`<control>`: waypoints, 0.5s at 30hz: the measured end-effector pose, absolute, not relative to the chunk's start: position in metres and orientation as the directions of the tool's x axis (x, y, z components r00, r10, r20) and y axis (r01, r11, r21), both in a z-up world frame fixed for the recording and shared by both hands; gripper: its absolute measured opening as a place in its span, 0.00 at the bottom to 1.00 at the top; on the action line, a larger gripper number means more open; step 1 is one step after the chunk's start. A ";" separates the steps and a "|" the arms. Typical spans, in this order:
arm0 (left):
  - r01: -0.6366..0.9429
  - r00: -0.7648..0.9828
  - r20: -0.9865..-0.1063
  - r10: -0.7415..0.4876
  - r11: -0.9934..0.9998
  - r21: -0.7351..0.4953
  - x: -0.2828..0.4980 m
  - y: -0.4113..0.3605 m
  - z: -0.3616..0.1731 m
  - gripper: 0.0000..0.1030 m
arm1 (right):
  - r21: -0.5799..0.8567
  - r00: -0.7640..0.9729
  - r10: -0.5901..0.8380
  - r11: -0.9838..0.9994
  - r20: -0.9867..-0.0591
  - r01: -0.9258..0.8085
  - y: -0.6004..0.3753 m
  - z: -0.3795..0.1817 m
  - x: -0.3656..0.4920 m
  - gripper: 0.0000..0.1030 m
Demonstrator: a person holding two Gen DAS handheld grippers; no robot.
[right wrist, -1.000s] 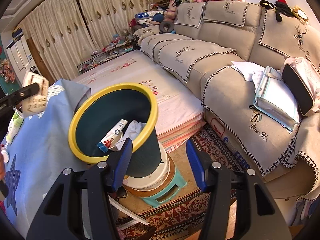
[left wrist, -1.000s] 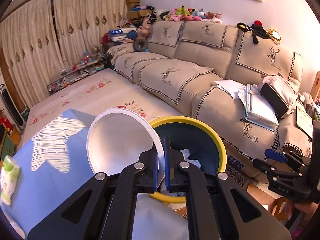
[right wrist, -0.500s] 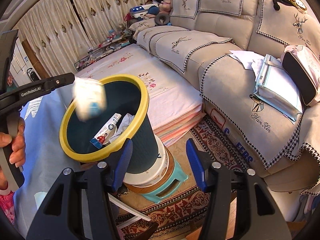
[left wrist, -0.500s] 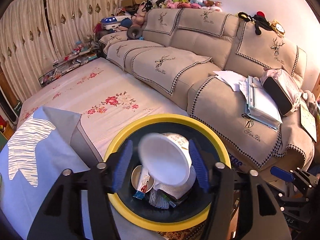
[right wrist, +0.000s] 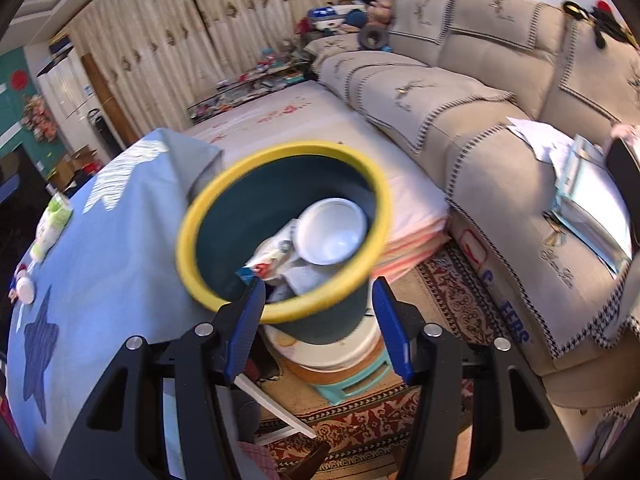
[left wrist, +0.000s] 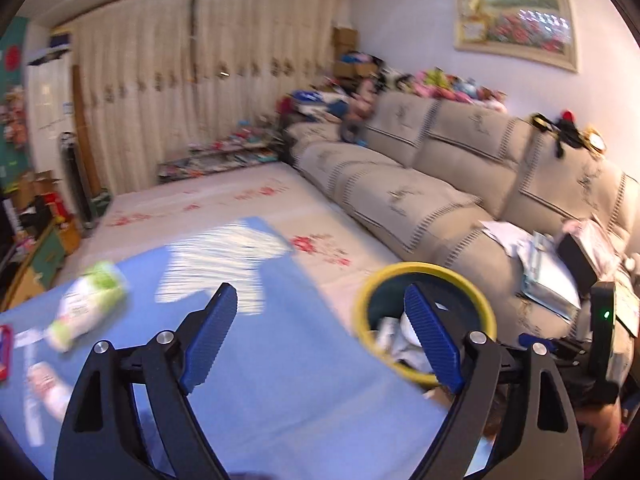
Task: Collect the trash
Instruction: 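Reach the right gripper to the red-labelled white pill bottle and grasp it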
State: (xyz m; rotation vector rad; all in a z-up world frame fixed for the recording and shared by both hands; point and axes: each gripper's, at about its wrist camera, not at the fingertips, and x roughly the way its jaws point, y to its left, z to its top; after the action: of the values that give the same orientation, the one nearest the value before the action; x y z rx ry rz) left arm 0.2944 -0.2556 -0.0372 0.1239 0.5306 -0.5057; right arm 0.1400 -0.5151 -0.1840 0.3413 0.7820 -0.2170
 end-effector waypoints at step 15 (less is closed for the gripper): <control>-0.113 0.906 -0.407 0.111 0.993 0.019 0.268 0.031 -0.053 0.89 | 0.189 0.700 0.283 0.959 -0.655 -0.212 -0.311 -0.112 0.270 0.66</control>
State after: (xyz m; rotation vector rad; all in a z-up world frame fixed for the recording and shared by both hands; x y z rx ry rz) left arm 0.2679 0.0312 -0.0528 -0.0049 0.4204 0.1157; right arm 0.2703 -0.3114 -0.1116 0.1015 0.7456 0.2762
